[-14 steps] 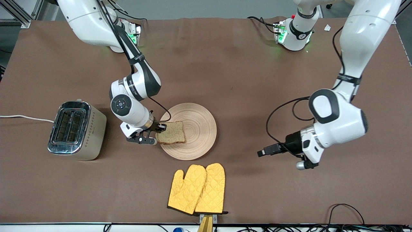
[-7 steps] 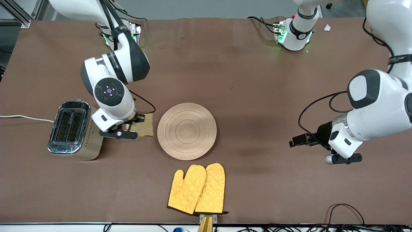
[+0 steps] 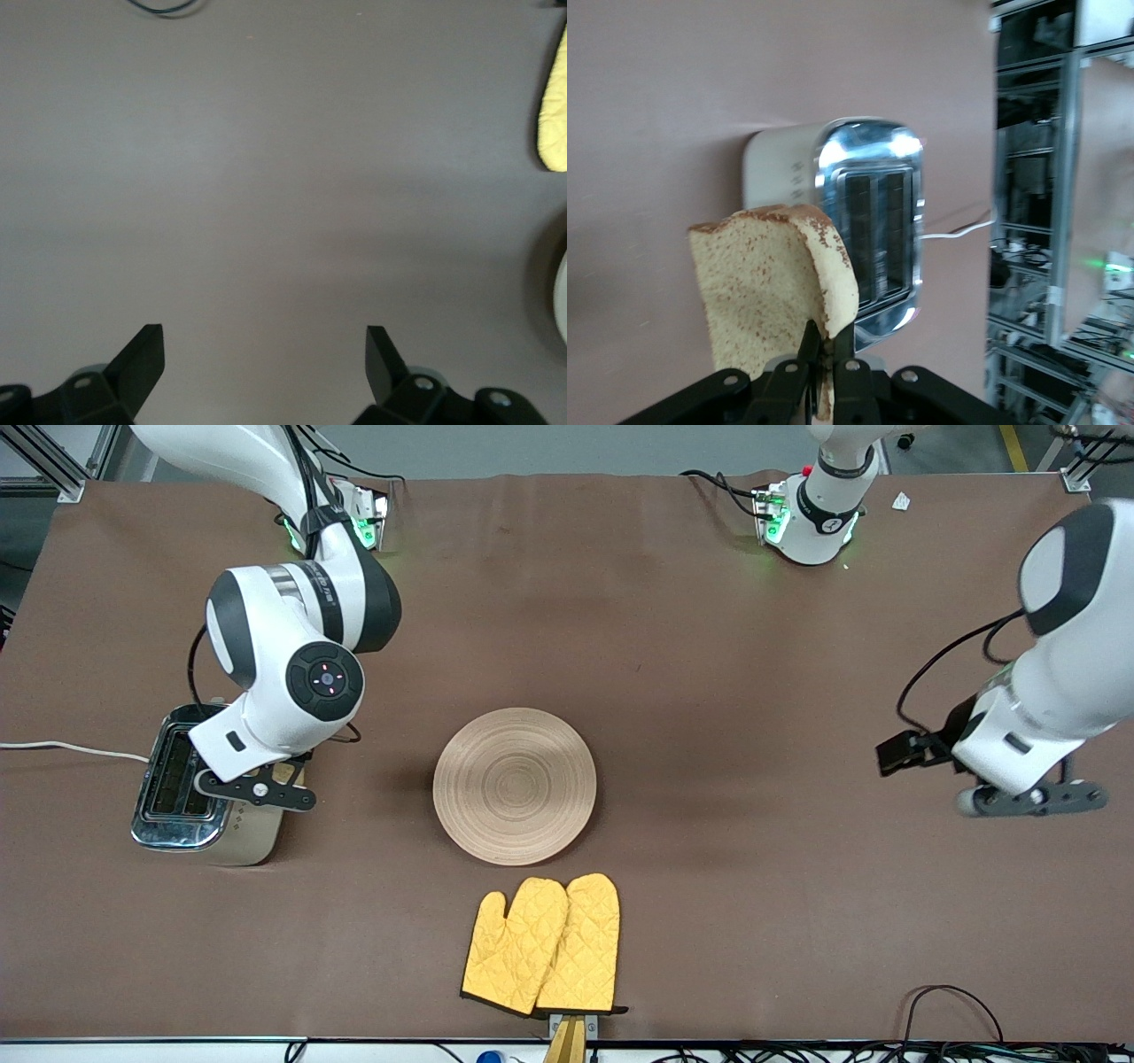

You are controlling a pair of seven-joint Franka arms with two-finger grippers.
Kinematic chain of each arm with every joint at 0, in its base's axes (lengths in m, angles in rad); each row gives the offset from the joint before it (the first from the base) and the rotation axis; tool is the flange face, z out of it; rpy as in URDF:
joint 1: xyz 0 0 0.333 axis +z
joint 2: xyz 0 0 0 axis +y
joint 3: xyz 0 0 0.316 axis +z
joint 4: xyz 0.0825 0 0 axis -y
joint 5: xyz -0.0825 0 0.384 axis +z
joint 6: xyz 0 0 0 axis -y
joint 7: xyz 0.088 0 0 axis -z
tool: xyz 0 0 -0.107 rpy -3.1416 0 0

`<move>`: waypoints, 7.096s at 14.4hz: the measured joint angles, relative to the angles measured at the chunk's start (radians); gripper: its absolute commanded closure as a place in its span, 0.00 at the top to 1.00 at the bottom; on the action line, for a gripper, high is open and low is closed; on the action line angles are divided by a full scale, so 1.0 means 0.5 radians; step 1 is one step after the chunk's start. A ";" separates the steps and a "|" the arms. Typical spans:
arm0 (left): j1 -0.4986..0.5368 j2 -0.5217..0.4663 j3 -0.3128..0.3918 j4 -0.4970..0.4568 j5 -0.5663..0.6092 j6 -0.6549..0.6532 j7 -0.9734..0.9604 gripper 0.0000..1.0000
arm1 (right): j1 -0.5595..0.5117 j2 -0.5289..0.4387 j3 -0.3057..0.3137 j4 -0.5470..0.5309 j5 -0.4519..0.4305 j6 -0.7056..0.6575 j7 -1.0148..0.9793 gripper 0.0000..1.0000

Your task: Move plate and put bread in toaster

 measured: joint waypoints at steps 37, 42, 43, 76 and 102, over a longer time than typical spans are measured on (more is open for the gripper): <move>-0.407 -0.574 0.670 -0.254 -0.334 -0.333 0.133 1.00 | -0.303 -0.415 -0.025 -0.782 -0.369 0.453 0.092 0.00; -0.408 -0.571 0.671 -0.254 -0.330 -0.333 0.134 1.00 | -0.304 -0.417 -0.025 -0.793 -0.374 0.487 0.097 0.00; -0.408 -0.570 0.670 -0.254 -0.330 -0.333 0.135 1.00 | -0.304 -0.417 -0.025 -0.794 -0.383 0.500 0.119 0.00; -0.406 -0.570 0.659 -0.223 -0.262 -0.385 0.136 1.00 | -0.339 -0.346 -0.019 -0.620 0.080 0.605 0.331 1.00; -0.391 -0.570 0.665 -0.220 -0.261 -0.445 0.203 1.00 | -1.012 -0.949 0.023 -0.400 1.305 0.274 -1.251 1.00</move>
